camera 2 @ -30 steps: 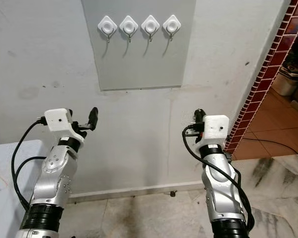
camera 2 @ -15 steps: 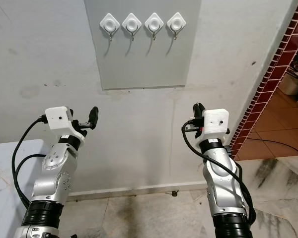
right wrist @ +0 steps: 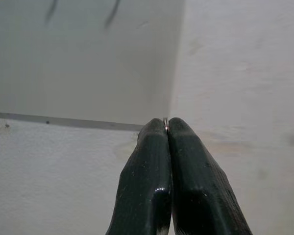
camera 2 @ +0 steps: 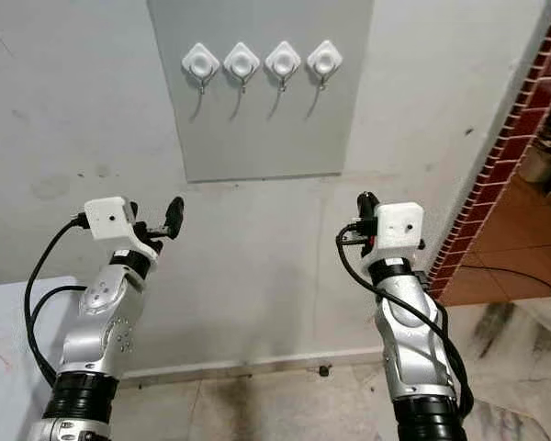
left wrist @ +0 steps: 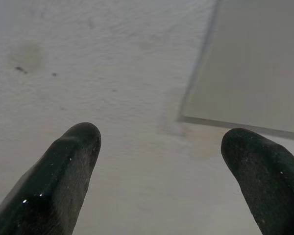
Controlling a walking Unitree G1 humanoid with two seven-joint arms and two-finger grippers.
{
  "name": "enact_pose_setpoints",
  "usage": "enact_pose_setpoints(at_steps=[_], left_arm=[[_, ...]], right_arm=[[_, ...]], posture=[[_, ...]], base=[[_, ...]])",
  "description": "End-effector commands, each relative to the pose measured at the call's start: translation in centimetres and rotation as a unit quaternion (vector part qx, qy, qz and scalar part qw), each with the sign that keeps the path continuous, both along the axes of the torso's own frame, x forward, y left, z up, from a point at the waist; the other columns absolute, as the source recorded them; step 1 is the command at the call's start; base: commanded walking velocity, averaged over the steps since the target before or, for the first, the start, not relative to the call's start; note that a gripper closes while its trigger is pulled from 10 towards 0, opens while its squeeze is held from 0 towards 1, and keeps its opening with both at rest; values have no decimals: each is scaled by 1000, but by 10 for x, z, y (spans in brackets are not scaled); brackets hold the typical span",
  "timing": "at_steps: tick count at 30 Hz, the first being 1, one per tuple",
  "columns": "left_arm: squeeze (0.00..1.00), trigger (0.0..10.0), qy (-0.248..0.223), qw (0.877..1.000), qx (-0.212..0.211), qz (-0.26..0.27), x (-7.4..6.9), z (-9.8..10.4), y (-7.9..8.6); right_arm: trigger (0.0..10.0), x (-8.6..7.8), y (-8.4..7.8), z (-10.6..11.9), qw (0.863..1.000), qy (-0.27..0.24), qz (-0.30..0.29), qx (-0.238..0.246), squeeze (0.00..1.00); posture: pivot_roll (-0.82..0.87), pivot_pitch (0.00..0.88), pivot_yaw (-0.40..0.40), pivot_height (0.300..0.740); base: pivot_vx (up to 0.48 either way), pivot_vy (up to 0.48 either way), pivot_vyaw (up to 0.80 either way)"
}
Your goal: Hang keys on a hook
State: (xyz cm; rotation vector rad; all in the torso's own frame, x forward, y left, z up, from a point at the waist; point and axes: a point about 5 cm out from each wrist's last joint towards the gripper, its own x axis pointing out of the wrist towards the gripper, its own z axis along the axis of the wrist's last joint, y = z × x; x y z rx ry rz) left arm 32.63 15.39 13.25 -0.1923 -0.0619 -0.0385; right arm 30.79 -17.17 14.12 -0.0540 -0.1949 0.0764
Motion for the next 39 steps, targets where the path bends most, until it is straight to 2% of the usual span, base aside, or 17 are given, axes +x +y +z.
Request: enact_pose_setpoints(at_steps=[1, 9, 16, 18, 23, 27, 39], left_arm=[[0, 10000, -19, 1000, 16, -4, 1, 9, -3], [0, 10000, -25, 1000, 11, -14, 2, 12, -6], [0, 10000, -49, 995, 28, -77, 5, 25, -25], [0, 10000, -50, 995, 30, -80, 5, 25, -26], [0, 10000, -72, 985, 48, -148, 9, 38, -48], [0, 10000, -83, 979, 53, -179, 9, 45, -58], [0, 10000, -95, 966, 61, -231, 6, 53, -74]], right_arm=[[10000, 0, 2, 0, 1000, 4, 7, -1, 0], [10000, 1, 6, -1, 1000, 6, 23, -7, 0], [10000, 8, 9, 8, 998, -9, 61, -23, 0], [10000, 9, 9, 9, 998, -10, 63, -24, 0], [10000, 22, 12, 23, 995, -29, 87, -33, 0], [10000, 29, 15, 30, 994, -41, 96, -32, 0], [10000, 39, 21, 45, 990, -70, 118, -25, 0]], posture=[[2, 0, 12, 740], [2, 0, 12, 740], [-2, 0, 16, 740], [-3, 0, 18, 740], [-2, 0, 29, 740], [-2, 0, 42, 740], [-3, 0, 59, 740]], base=[[0, 0, 0], [0, 0, 0], [0, 0, 0], [0, 0, 0], [0, 0, 0], [0, 0, 0], [0, 0, 0]])
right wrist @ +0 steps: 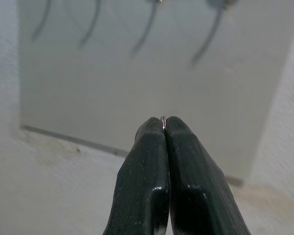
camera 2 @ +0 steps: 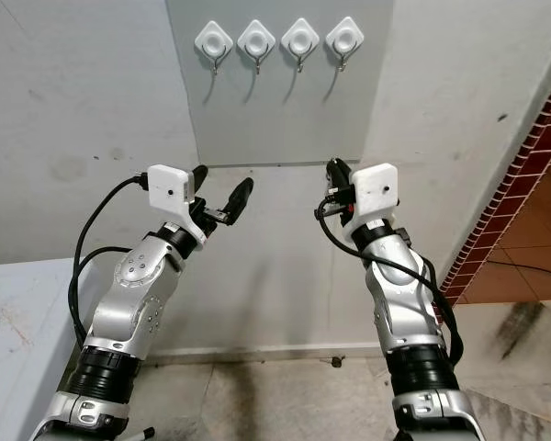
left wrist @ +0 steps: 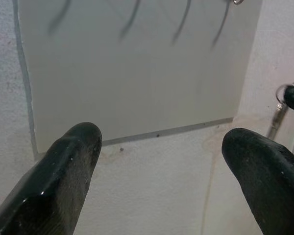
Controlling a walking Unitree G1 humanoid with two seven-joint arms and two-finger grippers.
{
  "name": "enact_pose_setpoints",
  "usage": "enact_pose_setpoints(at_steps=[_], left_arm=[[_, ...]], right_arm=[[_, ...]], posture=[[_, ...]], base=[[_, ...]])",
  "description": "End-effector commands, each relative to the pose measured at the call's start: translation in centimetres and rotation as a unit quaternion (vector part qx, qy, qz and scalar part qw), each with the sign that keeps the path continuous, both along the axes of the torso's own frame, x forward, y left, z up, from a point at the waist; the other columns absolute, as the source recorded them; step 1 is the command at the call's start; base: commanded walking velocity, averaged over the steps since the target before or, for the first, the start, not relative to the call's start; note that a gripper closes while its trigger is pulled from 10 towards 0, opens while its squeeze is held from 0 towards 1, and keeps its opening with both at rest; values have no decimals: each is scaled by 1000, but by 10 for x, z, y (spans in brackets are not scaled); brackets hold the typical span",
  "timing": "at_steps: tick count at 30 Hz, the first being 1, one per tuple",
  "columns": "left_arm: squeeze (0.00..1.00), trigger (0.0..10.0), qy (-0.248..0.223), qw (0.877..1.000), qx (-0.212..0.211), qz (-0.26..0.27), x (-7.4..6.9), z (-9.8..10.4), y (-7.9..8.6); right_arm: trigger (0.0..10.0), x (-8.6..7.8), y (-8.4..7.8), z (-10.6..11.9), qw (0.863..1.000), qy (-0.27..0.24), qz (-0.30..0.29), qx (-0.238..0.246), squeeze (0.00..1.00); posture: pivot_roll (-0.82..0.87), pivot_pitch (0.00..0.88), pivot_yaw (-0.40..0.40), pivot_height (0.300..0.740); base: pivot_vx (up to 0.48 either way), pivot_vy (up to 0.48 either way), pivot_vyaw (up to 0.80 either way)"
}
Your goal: Hang keys on a hook
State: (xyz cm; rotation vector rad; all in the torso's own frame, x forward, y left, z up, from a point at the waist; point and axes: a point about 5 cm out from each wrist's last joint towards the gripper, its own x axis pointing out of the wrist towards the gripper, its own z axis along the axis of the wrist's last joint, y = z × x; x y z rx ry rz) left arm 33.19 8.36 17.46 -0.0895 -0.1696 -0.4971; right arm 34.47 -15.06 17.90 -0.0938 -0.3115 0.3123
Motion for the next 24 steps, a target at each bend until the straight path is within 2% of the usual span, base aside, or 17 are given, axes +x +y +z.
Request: enact_pose_setpoints(at_steps=[1, 6, 13, 19, 21, 24], left_arm=[[0, 10000, -21, 1000, 5, -19, 0, 13, -5], [0, 10000, -28, 999, 5, -30, 0, 20, -7], [0, 10000, -51, 998, -11, -41, 5, 42, -9], [0, 10000, -69, 997, -15, -38, 14, 57, -6], [0, 10000, -82, 996, -19, -34, 20, 69, -6], [0, 10000, -85, 996, -21, -34, 21, 73, -6]], right_arm=[[10000, 4, -2, 10, 1000, -19, 4, 7, 0], [10000, 11, -6, 20, 999, -31, 4, 13, 0], [10000, 23, -9, 40, 998, -56, 8, 25, 0], [10000, 31, -6, 53, 997, -67, 24, 30, 0], [10000, 35, 0, 60, 996, -74, 45, 38, 0], [10000, 37, 1, 62, 995, -75, 49, 39, 0]], posture=[[-1, 4, 57, 740], [0, 18, 53, 740], [6, 39, 43, 740], [10, 52, 31, 740], [10, 61, 25, 740], [10, 61, 25, 740]], base=[[0, 0, 0], [0, 0, 0], [0, 0, 0], [0, 0, 0], [0, 0, 0], [0, 0, 0]])
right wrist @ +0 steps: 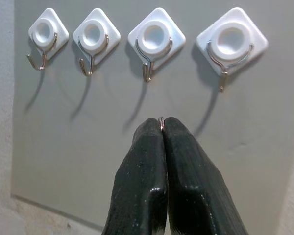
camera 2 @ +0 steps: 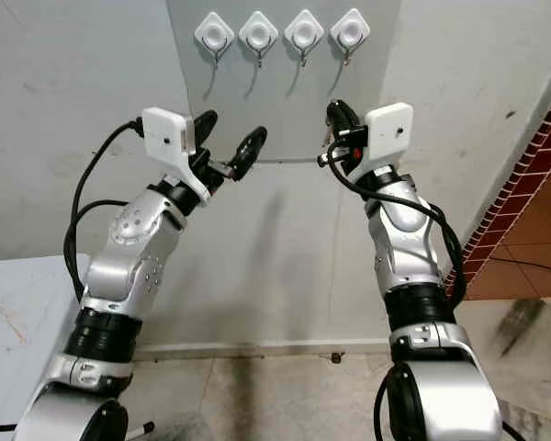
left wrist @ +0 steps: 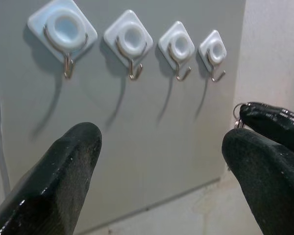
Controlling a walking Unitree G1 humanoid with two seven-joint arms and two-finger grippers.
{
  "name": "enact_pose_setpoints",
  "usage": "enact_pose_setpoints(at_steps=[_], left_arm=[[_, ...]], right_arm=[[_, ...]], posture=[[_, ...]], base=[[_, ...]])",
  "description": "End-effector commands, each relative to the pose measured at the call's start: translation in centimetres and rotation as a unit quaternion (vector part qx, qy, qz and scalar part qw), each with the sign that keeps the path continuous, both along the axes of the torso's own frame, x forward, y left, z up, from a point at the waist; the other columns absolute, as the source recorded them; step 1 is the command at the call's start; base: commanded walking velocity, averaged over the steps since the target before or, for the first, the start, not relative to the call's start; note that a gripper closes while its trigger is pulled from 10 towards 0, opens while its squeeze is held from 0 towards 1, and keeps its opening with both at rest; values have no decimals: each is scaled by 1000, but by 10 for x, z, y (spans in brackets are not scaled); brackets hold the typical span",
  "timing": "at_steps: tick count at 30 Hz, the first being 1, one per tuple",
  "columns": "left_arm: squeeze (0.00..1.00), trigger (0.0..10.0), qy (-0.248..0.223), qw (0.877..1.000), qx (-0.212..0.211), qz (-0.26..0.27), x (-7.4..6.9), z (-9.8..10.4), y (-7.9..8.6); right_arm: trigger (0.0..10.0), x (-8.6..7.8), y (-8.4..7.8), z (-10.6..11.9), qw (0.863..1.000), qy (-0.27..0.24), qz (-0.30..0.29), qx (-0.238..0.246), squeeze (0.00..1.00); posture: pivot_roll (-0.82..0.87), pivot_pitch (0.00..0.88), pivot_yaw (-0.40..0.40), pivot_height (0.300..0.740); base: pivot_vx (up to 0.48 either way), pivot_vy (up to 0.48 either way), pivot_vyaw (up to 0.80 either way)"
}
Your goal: Hang keys on a hook
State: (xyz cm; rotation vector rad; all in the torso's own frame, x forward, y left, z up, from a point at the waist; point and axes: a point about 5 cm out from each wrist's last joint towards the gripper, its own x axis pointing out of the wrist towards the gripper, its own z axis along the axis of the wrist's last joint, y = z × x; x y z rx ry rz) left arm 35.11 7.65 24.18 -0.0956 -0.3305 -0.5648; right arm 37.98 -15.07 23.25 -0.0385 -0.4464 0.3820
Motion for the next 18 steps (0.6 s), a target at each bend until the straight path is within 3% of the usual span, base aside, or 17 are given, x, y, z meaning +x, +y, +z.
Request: enact_pose_setpoints(at_steps=[1, 18], left_arm=[[0, 10000, -10, 1000, -8, -4, 3, 9, 0], [0, 10000, -23, 999, -25, -23, -1, 22, -10]], right_arm=[[10000, 3, 4, 11, 1000, -15, 10, 12, 0], [10000, 15, 21, 38, 993, -27, 74, 85, 0]], posture=[[8, 62, 23, 740], [13, 62, 17, 740]], base=[[0, 0, 0], [0, 0, 0]])
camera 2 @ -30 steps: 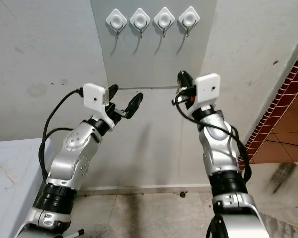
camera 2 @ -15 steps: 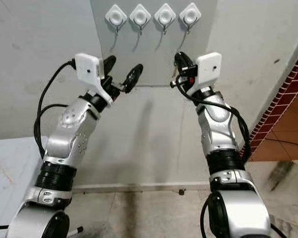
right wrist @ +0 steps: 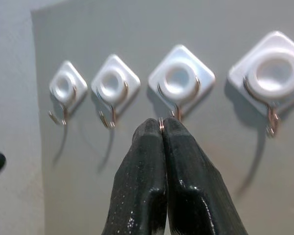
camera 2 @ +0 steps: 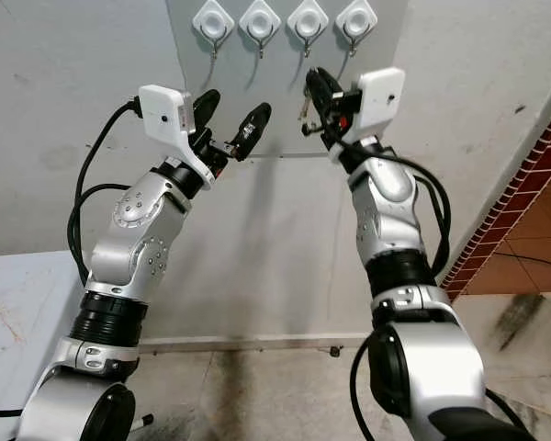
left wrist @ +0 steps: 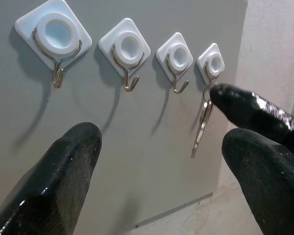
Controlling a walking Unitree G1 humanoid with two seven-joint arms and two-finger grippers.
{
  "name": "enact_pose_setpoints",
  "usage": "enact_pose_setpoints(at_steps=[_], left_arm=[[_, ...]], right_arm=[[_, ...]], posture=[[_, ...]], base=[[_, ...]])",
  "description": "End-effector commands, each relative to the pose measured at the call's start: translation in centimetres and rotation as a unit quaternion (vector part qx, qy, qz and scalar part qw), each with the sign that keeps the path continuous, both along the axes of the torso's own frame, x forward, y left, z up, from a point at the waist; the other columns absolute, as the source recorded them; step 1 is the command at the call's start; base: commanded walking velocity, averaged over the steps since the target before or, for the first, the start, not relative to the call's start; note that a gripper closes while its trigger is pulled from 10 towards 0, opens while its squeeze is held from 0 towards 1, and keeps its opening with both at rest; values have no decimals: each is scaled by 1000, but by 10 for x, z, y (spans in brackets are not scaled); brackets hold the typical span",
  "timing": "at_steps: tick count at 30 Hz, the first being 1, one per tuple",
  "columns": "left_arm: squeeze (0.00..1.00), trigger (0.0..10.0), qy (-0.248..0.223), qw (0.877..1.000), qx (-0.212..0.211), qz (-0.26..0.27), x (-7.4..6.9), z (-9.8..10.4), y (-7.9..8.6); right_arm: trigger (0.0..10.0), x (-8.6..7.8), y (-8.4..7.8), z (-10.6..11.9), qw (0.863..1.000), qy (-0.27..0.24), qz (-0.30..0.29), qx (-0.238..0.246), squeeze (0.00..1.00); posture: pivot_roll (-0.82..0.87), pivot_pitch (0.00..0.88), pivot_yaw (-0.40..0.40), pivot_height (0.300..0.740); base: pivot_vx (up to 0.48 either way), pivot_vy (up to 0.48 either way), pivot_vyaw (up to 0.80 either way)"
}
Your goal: Hang keys on a hook
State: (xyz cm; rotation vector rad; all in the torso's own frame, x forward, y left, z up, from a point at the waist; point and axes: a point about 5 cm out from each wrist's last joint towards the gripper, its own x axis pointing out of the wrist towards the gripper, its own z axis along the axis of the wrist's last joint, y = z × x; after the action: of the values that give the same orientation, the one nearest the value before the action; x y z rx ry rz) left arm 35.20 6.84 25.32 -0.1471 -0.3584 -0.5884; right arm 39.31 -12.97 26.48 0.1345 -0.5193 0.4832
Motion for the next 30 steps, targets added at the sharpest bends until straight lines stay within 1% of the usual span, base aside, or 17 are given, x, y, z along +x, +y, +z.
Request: enact_pose_setpoints(at_steps=[1, 2, 11, 18, 21, 30], left_arm=[[0, 10000, -16, 1000, 0, -7, -2, 10, -2], [0, 10000, -16, 1000, -2, -9, -2, 11, -2], [0, 10000, -17, 1000, -5, -14, -5, 12, -5], [0, 10000, -15, 1000, -7, -16, -6, 13, -6], [0, 10000, -15, 1000, -8, -17, -6, 13, -7], [0, 10000, -16, 1000, -10, -18, -8, 13, -8]], right_arm=[[10000, 2, 0, 6, 1000, -6, 7, 14, 0], [10000, 3, 1, 9, 1000, -7, 12, 25, 0], [10000, 7, 1, 17, 998, -4, 25, 57, 0], [10000, 9, 3, 18, 997, 2, 35, 65, 0], [10000, 10, 2, 18, 996, 10, 40, 78, 0], [10000, 13, 5, 17, 995, 22, 48, 84, 0]], posture=[[14, 61, 17, 740], [16, 61, 17, 740], [20, 56, 14, 740], [21, 58, 11, 740], [21, 62, 7, 740], [26, 70, -1, 740]], base=[[0, 0, 0], [0, 0, 0], [0, 0, 0], [0, 0, 0], [0, 0, 0], [0, 0, 0]])
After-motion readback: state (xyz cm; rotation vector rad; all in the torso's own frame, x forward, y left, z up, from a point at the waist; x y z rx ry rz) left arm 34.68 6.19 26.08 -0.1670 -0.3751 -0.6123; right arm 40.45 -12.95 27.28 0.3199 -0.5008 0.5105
